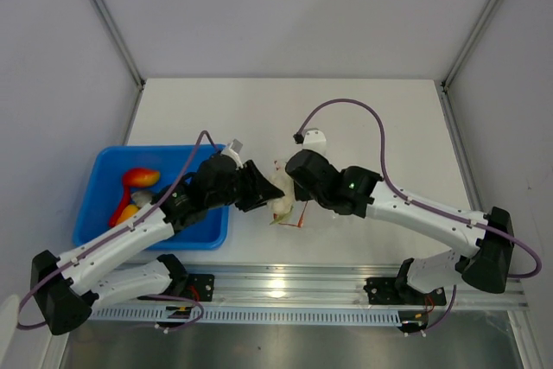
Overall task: Place the food in the zip-top bag and seal the zipper
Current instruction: Place the fake vegetable in the zipper food storage bag.
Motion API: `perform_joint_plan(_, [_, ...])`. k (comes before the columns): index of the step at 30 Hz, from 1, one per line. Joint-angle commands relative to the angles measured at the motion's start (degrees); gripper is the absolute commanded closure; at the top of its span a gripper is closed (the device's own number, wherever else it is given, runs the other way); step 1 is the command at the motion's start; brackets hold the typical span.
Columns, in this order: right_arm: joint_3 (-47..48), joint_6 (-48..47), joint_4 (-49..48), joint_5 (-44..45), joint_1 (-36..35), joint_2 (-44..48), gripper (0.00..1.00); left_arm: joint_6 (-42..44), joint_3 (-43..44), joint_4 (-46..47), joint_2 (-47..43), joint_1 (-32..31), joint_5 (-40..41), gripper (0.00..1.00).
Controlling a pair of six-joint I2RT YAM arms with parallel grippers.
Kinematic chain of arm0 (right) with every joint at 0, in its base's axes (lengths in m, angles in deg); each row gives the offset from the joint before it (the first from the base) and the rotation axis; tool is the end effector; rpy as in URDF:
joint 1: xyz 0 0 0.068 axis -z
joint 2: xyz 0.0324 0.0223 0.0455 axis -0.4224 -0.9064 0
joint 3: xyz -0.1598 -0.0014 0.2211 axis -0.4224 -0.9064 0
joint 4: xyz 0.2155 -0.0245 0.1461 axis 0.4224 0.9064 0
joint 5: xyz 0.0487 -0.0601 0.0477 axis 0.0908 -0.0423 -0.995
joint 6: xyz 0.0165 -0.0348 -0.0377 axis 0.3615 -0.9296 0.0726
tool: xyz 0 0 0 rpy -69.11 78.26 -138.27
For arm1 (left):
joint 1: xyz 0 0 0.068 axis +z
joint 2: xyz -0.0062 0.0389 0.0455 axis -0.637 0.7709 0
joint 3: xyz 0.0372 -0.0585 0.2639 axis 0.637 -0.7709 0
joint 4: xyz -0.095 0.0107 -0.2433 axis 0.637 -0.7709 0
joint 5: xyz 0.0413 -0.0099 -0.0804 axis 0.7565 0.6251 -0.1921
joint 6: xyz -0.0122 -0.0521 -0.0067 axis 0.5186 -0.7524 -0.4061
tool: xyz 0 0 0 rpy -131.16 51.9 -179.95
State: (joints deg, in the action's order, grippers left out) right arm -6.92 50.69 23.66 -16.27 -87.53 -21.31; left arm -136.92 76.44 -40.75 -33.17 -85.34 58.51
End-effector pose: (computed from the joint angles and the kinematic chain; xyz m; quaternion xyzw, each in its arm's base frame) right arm 0.1479 0.2492 0.3272 -0.1231 0.8973 0.1309 0.4033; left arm 0.1450 -0.1552 0.2905 -0.1192 0.8662 -0.4281 0.2284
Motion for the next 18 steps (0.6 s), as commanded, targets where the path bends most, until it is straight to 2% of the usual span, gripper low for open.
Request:
perform_joint_plan(1, [2.3,0.2,-2.8,-0.5,0.0,-0.9,1.0,2.1,6.0,-5.3,1.7,-3.4,8.8,1.0])
perform_joint_plan(8, [3.0,0.9,-2.5,-1.2,1.8,-0.6,1.0,5.7,17.4,-17.5,9.7,-11.8,23.8,0.99])
perform_joint_plan(13, [3.7,0.8,-3.0,-2.4,2.8,-0.6,1.0,5.8,22.8,-23.6,16.2,-15.9,30.0,1.0])
perform_joint_plan(18, [3.0,1.5,-1.7,-2.1,3.6,-0.2,1.0,5.8,25.3,-25.2,19.5,-17.8,32.6,1.0])
